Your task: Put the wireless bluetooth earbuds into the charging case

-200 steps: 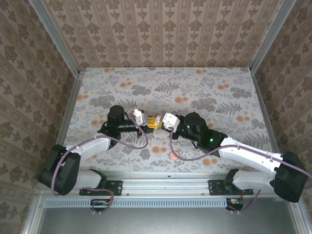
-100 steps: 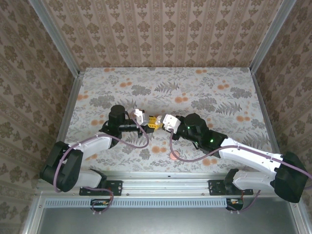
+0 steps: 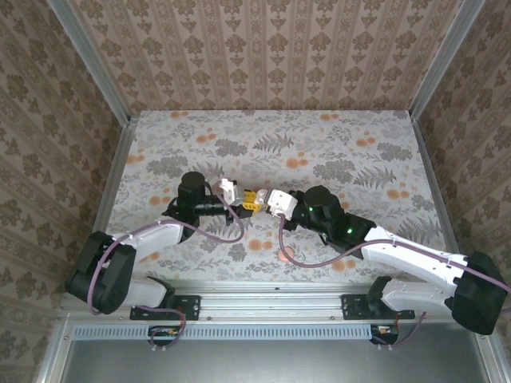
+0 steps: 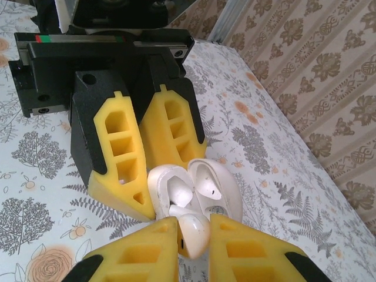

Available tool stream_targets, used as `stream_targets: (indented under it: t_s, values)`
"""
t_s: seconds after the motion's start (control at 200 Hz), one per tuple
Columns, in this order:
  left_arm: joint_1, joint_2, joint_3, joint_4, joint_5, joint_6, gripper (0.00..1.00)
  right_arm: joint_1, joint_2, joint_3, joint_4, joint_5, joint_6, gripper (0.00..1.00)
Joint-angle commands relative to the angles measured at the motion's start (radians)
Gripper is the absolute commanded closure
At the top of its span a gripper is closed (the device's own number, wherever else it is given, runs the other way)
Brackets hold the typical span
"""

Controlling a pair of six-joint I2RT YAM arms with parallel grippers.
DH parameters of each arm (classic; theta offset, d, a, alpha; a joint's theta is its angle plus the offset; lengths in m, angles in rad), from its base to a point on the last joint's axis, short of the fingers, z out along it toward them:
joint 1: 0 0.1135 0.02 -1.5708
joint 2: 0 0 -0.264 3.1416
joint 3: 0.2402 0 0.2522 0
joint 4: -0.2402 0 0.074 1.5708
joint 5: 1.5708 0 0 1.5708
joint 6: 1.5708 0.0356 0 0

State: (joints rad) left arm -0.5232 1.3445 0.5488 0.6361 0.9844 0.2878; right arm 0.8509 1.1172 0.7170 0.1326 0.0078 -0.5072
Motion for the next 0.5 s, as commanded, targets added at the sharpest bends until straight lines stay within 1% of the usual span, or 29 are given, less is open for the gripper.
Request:
stream_targets:
  t_s: [0.0,0.14,0.275,0.495]
  values:
    - [0.004,-0.021,0.026,0.025,-0.024,0.028,1.0,0.004,-0.02,0.007,-0.081,-0.037,-0.031,0.84]
    - [0.002,-0.027,0.033,0.004,-0.025,0.043,1.0,0.004,-0.016,0.028,-0.106,-0.039,-0.052,0.84]
    - [-0.003,-0.042,0.039,-0.041,-0.029,0.079,1.0,0.003,-0.038,0.019,-0.124,-0.015,-0.072,0.84]
    - [-0.011,-0.05,0.036,-0.062,-0.043,0.094,1.0,0.002,-0.051,0.03,-0.124,-0.008,-0.049,0.84]
